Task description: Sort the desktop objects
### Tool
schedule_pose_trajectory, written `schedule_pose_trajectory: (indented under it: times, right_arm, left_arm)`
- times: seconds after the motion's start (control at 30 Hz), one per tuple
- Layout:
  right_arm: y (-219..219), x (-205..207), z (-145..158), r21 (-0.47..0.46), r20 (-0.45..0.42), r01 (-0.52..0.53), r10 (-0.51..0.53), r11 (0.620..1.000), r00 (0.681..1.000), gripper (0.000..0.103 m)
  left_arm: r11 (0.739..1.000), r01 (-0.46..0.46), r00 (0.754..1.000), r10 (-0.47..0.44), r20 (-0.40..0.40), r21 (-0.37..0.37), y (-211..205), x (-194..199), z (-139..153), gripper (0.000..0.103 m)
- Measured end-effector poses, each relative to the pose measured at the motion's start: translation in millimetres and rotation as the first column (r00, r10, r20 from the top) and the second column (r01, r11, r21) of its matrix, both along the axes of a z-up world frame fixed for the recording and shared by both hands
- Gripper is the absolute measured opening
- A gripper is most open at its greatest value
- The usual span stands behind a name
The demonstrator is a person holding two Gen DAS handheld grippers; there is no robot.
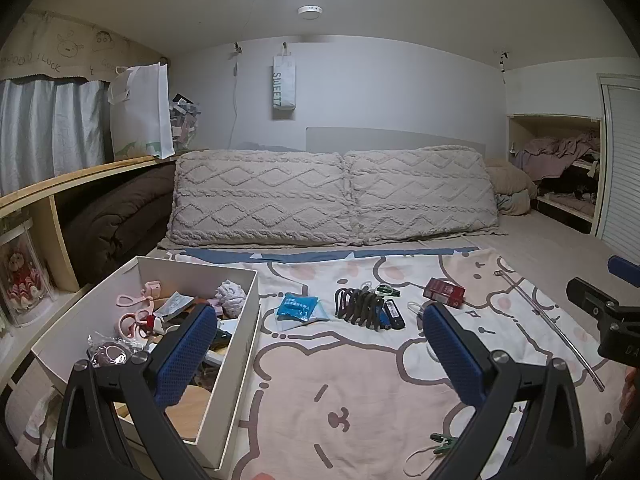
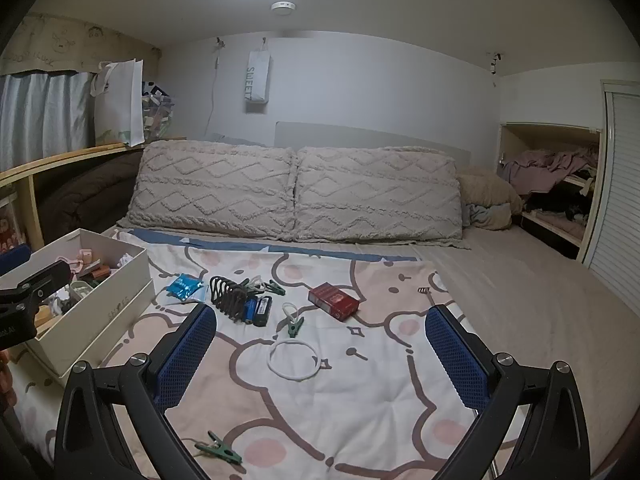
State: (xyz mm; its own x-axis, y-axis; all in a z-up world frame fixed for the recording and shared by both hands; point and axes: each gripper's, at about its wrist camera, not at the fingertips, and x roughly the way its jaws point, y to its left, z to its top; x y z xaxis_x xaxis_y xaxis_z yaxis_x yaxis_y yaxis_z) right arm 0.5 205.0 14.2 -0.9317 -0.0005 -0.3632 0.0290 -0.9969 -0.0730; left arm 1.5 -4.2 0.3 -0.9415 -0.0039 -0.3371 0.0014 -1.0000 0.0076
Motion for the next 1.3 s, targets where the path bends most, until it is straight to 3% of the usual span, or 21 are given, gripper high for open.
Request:
schedule_pose_trajectory:
  times: [1.3]
  right_arm:
    - [-3.5, -0.3, -1.5, 0.007, 0.000, -0.006, 0.006, 1.000, 1.000, 0.103]
  left_arm:
    - [1.000, 0.004, 1.000, -0.004, 0.001, 0.002, 1.1, 2.0, 2.3, 0.103]
